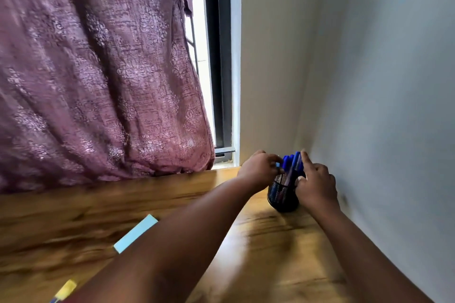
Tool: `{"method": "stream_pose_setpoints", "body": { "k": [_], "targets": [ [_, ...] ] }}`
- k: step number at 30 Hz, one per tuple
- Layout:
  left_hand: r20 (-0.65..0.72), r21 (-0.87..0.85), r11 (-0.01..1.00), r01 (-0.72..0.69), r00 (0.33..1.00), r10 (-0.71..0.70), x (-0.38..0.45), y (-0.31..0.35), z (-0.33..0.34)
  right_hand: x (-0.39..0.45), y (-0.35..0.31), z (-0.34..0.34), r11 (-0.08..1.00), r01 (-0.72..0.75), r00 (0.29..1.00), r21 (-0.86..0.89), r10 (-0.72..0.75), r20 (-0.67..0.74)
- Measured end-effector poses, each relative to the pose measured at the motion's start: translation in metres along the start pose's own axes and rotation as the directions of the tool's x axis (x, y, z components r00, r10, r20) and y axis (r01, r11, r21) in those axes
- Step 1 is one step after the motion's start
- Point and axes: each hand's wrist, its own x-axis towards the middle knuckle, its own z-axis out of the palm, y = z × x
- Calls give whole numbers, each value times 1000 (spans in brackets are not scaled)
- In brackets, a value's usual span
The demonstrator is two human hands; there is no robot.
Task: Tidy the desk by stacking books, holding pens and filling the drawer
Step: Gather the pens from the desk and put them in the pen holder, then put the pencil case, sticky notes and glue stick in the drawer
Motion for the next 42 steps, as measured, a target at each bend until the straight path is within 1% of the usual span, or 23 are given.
{"method": "stream_pose_setpoints", "body": {
  "k": [2,4,6,8,10,13,18,22,23,25,26,27,29,30,32,34,35,36,37,38,39,40,42],
  "targets": [
    [19,-27,1000,2,1000,-2,-8,-5,-5,-2,0,-4,1000,-8,1000,-26,8,5],
    [47,-7,1000,-6,999,6,-18,-10,-12,-9,-8,-7,998,24,998,-52,-28,-62],
    [51,38,999,-25,998,23,-28,-15,-18,-17,-25,-8,991,108,984,-75,-117,-135],
    [44,85,995,-45,998,41,-39,-20,-26,-27,-45,-6,974,206,964,-92,-218,-150],
    [31,114,991,-66,998,63,-54,-29,-36,-39,-67,2,961,266,954,-77,-274,-121],
    [19,185,981,-67,998,64,-79,-51,-54,-61,-98,19,948,317,945,-29,-318,-76],
    [65,261,961,-93,995,79,-139,-102,-105,-103,-148,50,896,440,898,-50,-440,18],
    [49,298,953,-55,998,42,-217,-160,-146,-161,-198,73,854,517,856,-60,-514,57],
    [36,347,935,-69,998,60,-244,-176,-158,-180,-211,80,837,544,839,-57,-542,59],
    [26,381,919,-106,994,105,-300,-207,-184,-219,-238,95,815,579,815,-35,-576,58],
    [5,351,930,-106,994,112,-327,-225,-197,-241,-252,104,807,590,807,-28,-587,68],
    [10,358,926,-122,992,127,-352,-241,-209,-260,-264,110,800,599,799,-29,-595,85],
    [9,374,927,-32,999,31,-402,-285,-236,-305,-292,128,793,608,789,-20,-602,124],
    [35,416,910,10,999,-28,-428,-306,-248,-327,-304,138,796,605,788,-8,-597,152],
    [67,479,878,18,996,-57,-479,-341,-267,-373,-322,159,791,612,770,1,-597,225],
    [94,488,873,6,994,-60,-532,-369,-283,-421,-336,183,753,658,714,-9,-620,324],
    [154,468,884,-2,985,-79,-557,-376,-292,-445,-342,194,729,684,679,-18,-628,380],
    [124,469,883,-16,991,-48,-580,-387,-297,-469,-346,203,708,706,645,-22,-630,432],
    [119,446,894,33,988,-95,-599,-389,-303,-488,-347,212,692,721,616,-33,-619,487],
    [58,482,876,33,996,-69,-617,-396,-306,-507,-348,221,677,734,597,-50,-609,522],
    [49,497,866,62,994,-100,-634,-406,-308,-523,-347,228,664,745,590,-64,-612,526],
    [30,473,873,116,989,-147,-651,-414,-308,-536,-345,235,654,753,593,-75,-625,507],
    [7,475,865,164,982,-190,-673,-423,-309,-549,-338,242,659,747,624,-82,-655,426]
  ]
}}
